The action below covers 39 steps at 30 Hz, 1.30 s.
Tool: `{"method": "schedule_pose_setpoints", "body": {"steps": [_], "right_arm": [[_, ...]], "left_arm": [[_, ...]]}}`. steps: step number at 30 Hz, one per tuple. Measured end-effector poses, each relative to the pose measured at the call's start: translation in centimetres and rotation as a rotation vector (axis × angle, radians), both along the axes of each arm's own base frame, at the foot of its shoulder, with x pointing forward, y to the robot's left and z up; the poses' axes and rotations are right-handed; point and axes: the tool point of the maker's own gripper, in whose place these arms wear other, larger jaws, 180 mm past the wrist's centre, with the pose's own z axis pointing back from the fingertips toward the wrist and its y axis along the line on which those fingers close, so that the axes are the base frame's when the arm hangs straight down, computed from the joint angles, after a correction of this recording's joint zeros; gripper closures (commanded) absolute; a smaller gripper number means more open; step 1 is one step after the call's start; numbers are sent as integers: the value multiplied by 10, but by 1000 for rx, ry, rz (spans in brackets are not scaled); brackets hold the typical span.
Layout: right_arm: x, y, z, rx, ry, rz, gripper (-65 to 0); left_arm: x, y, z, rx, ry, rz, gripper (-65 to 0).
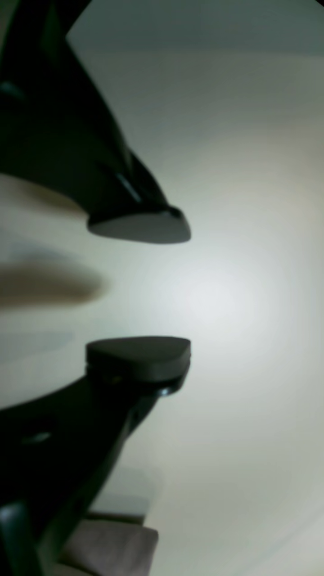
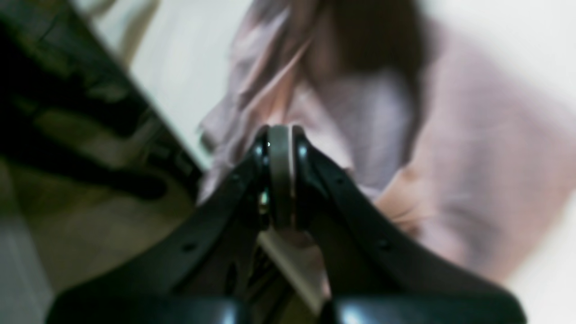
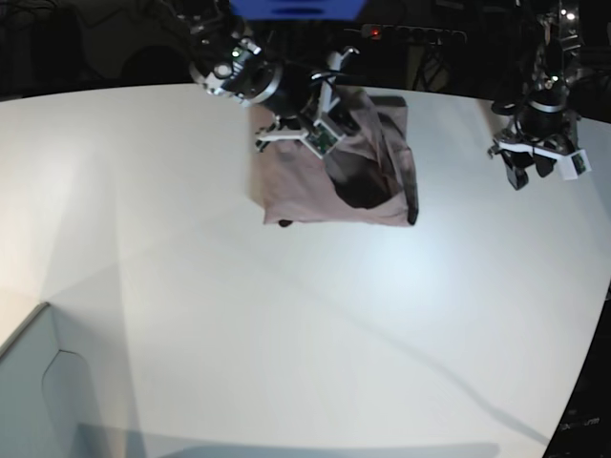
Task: Layout the t-shirt on the table in an organized manner, then fold the t-shirt properly
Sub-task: 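Lay the held end over the shirt stack with the right gripper, then open the right gripper and lift it off the stack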
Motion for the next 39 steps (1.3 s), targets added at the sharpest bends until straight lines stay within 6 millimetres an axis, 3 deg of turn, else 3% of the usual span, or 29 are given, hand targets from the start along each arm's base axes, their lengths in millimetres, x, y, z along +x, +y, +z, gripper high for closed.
{"method": "schedule_pose_setpoints", "body": {"steps": [5,8,11,15,18,21,27,34,39], "right_arm": [[-23,34,-2,14,3,150,0],[-26,34,7,-2,-37,196,0],[-7,24,33,11,-126,168,0],[37,-2,56,-6,-221,65,0],[64,-1,65,-13,-254,42,0],[85,2,56,-59,-232,50,0],[107,15,34,-80,-176,68,0],[90,62,5,-95,-96,218,0],[99,60,10,-114,-118,220,0]], "left_arm": [[1,0,0,-1,-2,0,-322],[7,1,4,3,-13,-2,-322],[8,2,6,7,-21,-2,-322],[6,2,4,5,-11,-4,-323],[6,7,6,21,-8,-11,-323],[5,10,7,32,-9,-12,-323],[0,8,3,25,5,-11,-323],[0,-4,20,22,-34,-38,-323],[1,-9,26,20,-47,-53,-323]]}}
